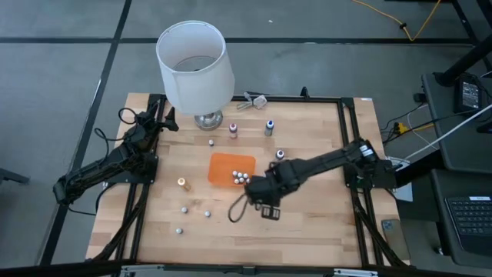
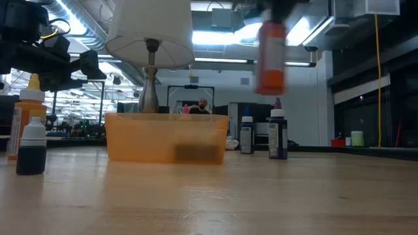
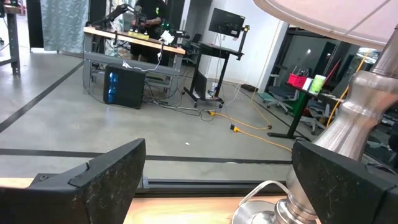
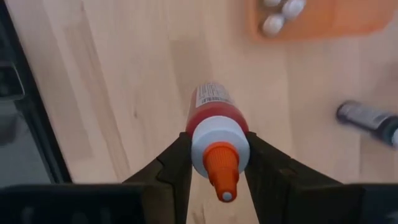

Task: Pick & Place food coloring
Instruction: Put the big orange food coloring bottle into the orange bin

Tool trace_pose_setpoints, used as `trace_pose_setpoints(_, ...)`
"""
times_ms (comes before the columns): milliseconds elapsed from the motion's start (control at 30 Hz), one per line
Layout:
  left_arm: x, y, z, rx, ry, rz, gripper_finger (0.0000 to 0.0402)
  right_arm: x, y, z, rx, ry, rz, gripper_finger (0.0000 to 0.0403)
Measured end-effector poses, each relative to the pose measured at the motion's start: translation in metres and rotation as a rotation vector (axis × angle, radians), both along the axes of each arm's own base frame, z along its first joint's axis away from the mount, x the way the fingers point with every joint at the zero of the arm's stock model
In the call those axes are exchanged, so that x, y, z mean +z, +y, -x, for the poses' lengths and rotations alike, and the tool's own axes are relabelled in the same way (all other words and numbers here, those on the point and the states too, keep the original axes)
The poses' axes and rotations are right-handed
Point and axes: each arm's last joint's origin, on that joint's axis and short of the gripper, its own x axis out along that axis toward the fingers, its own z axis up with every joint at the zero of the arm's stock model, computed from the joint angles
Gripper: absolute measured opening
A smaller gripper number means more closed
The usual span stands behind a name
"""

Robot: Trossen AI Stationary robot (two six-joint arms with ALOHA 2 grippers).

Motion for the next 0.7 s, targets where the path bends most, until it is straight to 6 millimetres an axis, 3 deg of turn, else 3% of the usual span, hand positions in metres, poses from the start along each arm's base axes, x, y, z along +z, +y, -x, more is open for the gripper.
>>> trace_pose_setpoints(300,0.000,0.000,0.000,0.000,0.000,0.000,0.0391,0.009,-0.047,-0.036,-0.045,-0.088,0.070,0.0127)
trace_pose_setpoints(700,0.000,0.000,0.000,0.000,0.000,0.000,0.0391,-0.024,-0.103,-0.065,-0.076,-0.056,0.110,0.0127)
